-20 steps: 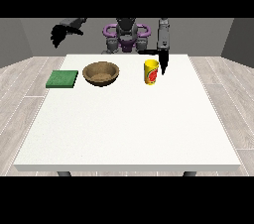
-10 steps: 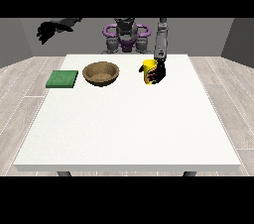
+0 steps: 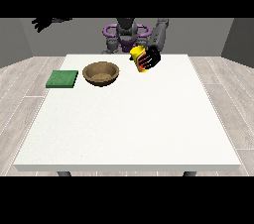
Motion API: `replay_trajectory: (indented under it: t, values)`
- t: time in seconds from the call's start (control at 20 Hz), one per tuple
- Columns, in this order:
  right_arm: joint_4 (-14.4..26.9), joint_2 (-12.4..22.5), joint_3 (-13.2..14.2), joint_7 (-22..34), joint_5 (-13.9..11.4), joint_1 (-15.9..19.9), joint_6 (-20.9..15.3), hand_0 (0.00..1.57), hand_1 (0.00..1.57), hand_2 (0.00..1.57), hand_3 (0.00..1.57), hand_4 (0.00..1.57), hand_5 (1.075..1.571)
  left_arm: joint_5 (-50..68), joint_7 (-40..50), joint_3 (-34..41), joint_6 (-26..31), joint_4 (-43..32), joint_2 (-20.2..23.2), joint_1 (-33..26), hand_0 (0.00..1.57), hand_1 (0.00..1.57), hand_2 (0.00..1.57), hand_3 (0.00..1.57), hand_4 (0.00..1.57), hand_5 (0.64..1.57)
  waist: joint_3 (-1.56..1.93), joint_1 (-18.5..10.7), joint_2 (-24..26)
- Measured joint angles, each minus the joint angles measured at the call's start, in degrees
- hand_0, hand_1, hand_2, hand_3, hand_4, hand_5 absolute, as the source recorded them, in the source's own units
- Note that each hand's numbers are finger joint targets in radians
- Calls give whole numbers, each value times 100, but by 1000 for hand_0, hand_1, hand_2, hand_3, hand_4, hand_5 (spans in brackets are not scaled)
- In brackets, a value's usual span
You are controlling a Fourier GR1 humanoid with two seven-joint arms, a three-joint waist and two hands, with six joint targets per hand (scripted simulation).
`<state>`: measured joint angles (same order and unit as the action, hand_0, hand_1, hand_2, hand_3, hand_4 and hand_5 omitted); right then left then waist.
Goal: Pick the cup and pour the ball into the bowl, then pick the bowl and place it on the pad
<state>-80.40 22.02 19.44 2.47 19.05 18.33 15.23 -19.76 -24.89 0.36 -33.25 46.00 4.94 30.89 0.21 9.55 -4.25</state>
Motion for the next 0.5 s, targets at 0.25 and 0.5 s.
replay_trajectory:
  t: [0.25,0.5]
  values:
    - [447,-41,-8,107,-6,19,-11,0,0,0,234,332,1568,-1428,1395,-949,-585,-331,-282,589,1315,1315,1571,1571,1136,1556,10,-132,552]
    - [751,-36,1,133,-15,-7,28,0,0,0,149,413,1569,-2902,2780,-1848,-676,-990,-413,1157,1246,1246,1571,1571,1086,1567,11,-191,926]
